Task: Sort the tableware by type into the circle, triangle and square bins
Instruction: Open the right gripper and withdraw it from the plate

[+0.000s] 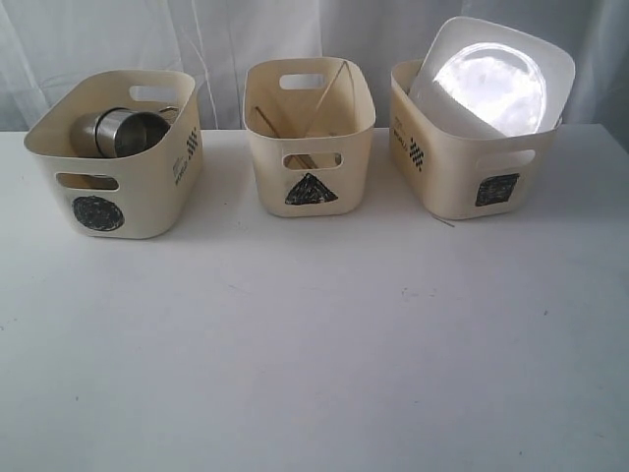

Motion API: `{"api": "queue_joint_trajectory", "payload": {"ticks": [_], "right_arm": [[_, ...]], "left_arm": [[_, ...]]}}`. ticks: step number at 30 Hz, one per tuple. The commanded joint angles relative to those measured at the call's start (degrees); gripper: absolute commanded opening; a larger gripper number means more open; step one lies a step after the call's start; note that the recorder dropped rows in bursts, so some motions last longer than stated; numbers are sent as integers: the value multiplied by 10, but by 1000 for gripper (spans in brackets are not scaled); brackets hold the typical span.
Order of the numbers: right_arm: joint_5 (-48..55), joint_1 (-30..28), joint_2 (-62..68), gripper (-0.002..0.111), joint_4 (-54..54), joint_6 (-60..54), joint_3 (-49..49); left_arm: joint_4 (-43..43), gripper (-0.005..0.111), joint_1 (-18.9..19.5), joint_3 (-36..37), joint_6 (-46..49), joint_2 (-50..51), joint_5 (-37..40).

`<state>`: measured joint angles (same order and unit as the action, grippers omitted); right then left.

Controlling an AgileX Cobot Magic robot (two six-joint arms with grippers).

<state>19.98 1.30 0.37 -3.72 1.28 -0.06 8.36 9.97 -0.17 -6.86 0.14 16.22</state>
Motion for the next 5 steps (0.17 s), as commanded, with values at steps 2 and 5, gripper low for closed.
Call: {"api": "queue_joint_trajectory", "payload": {"ticks": [2,5], "right_arm": [[0,-3,-4,0,-5,2,1],[0,-3,-4,0,-5,4,1]], "left_arm": [[0,0,-4,2,-2,-1,0],[0,0,-4,2,-2,-1,0]]}}
